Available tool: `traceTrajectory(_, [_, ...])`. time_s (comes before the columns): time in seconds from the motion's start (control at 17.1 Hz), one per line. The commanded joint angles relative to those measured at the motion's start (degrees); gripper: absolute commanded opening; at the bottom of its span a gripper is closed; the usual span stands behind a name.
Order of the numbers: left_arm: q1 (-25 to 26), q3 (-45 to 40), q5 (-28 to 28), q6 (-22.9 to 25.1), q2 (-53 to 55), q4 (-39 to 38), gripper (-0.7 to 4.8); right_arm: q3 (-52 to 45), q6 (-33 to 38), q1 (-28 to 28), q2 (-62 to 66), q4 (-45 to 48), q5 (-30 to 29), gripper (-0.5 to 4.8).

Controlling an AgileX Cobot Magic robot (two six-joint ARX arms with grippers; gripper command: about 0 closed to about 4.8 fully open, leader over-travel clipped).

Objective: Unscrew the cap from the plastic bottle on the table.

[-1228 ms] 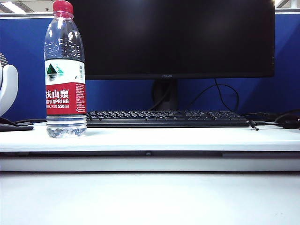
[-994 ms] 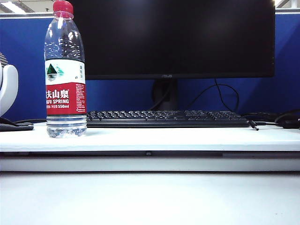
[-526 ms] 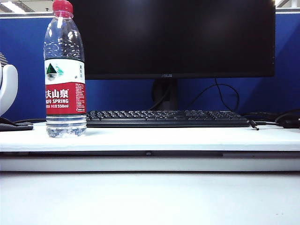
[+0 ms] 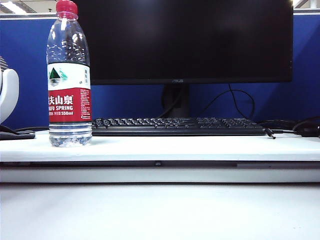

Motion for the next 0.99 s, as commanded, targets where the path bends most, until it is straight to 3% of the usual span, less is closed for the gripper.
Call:
traceTrajectory(0.06, [0.0, 0.6, 0.3, 8.7, 10.5, -0.9, 2.78, 14.9, -1.8, 0.0, 8.6, -15.2, -8.9, 0.52])
traceTrajectory(0.23, [0.0, 0.4, 3.0, 8.5, 18.3, -2.9, 4.62, 21.3, -8.2, 0.0, 11.0, -23.3, -6.6, 1.28])
traceTrajectory(0.41, [-1.7, 0.4, 14.9, 8.0, 30.6, -3.1, 4.79, 21.4, -8.2, 0.0, 11.6, -25.7, -7.1, 1.33])
traceTrajectory(0.53, [-5.0, 0.4, 14.9, 8.6, 33.8, -2.6, 4.79, 21.3, -8.2, 0.0, 11.6, -25.7, -7.1, 1.73])
traceTrajectory(0.64, [-9.7, 0.4, 13.6, 14.8, 35.5, -2.4, 4.79, 21.3, -8.2, 0.0, 11.6, -26.0, -7.2, 1.73])
traceTrajectory(0.76, [-15.1, 0.4, 5.7, 23.4, 37.9, -2.0, 4.79, 21.3, -8.2, 0.0, 11.6, -26.2, -7.9, 1.78])
traceTrajectory(0.88, [-18.1, 0.4, -0.2, 26.5, 40.6, 0.4, 4.79, 21.3, -8.2, 0.0, 11.6, -27.6, -8.2, 1.8])
traceTrajectory(0.99, [-19.7, 0.4, -3.6, 26.3, 44.7, 5.6, 4.79, 21.3, -8.2, 0.0, 11.6, -30.0, -8.2, 1.81])
